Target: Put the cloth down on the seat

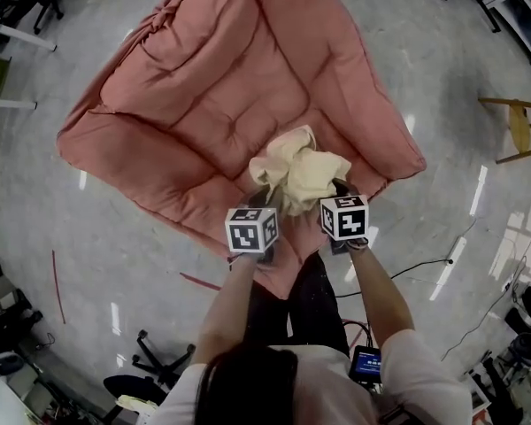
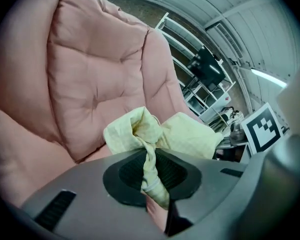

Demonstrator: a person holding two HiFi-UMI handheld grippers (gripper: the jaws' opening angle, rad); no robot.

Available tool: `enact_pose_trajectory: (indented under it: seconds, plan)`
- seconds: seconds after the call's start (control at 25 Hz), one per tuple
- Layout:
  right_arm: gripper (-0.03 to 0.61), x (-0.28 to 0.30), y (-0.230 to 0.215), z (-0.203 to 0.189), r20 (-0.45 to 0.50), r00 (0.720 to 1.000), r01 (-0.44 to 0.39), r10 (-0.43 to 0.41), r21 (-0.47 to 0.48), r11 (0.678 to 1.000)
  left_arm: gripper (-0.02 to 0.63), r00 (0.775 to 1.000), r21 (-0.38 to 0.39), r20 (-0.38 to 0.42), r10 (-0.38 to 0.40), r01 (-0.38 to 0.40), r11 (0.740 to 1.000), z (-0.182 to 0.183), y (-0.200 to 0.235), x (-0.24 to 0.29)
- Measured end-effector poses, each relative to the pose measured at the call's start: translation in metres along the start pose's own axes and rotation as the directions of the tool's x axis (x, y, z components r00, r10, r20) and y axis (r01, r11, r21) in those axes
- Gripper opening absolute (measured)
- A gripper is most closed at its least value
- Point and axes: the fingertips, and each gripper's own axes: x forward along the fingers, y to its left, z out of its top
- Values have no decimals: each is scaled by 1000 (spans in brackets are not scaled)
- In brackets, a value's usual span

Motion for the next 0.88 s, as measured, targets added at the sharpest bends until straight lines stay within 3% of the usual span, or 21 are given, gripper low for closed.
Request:
enact_pose_trajectory:
  seconds: [0.24, 0.52, 0.76, 0.88]
  plan:
    - [73, 53, -12, -17, -44, 998, -40, 41, 15, 999, 64, 998, -67, -55, 12, -16, 998, -19, 34, 44]
    - [179, 82, -8, -25, -98, 993, -62, 64, 18, 998, 65, 994, -103, -100, 52, -62, 993, -29, 52, 62]
    - [278, 70, -12, -29, -138, 987, -66, 76, 74, 995, 203, 990, -137, -136, 47, -65, 988, -31, 43, 53]
    - [296, 47, -15, -27, -134, 988, -60, 71, 86, 995, 220, 991, -157, -124, 46, -65, 985, -25, 34, 37]
